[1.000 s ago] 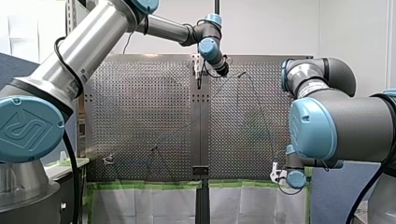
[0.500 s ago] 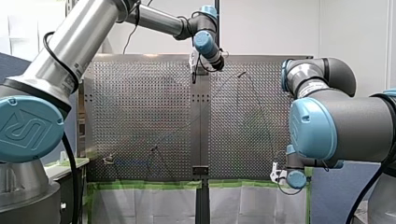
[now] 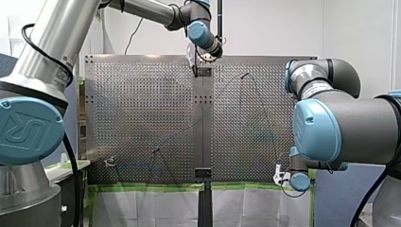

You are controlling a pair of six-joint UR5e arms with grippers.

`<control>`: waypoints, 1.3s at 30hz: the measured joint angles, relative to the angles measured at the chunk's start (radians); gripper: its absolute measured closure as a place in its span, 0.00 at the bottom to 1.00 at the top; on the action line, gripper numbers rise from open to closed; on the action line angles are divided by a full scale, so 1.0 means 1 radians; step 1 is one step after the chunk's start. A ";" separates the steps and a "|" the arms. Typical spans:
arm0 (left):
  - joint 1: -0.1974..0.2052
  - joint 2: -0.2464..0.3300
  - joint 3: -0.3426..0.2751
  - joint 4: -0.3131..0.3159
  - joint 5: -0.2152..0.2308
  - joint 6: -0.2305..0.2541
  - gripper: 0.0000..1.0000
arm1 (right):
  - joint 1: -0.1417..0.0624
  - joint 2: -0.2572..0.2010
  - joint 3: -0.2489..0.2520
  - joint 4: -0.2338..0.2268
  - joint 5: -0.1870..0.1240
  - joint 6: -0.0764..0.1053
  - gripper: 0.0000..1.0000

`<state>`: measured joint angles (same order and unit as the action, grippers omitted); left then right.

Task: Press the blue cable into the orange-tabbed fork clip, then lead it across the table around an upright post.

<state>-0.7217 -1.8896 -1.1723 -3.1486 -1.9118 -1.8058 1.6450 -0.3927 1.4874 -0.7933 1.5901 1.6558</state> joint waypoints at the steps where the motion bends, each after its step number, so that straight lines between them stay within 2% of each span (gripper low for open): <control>1: -0.001 0.008 -0.008 0.008 0.000 0.005 0.02 | 0.000 0.000 0.000 0.000 0.000 0.000 1.00; 10: -0.012 0.093 -0.093 0.093 -0.001 0.030 0.02 | 0.000 0.000 0.000 0.000 -0.002 0.000 1.00; 32: -0.019 0.305 -0.305 0.306 0.000 0.000 0.02 | 0.005 0.000 0.000 0.003 -0.014 0.000 1.00; 39: -0.020 0.331 -0.372 0.372 0.000 -0.005 0.02 | 0.006 0.000 0.000 0.003 -0.015 0.000 1.00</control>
<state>-0.7413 -1.5586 -1.5439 -2.7768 -1.9115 -1.8112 1.6510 -0.3931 1.4875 -0.7901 1.5756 1.6555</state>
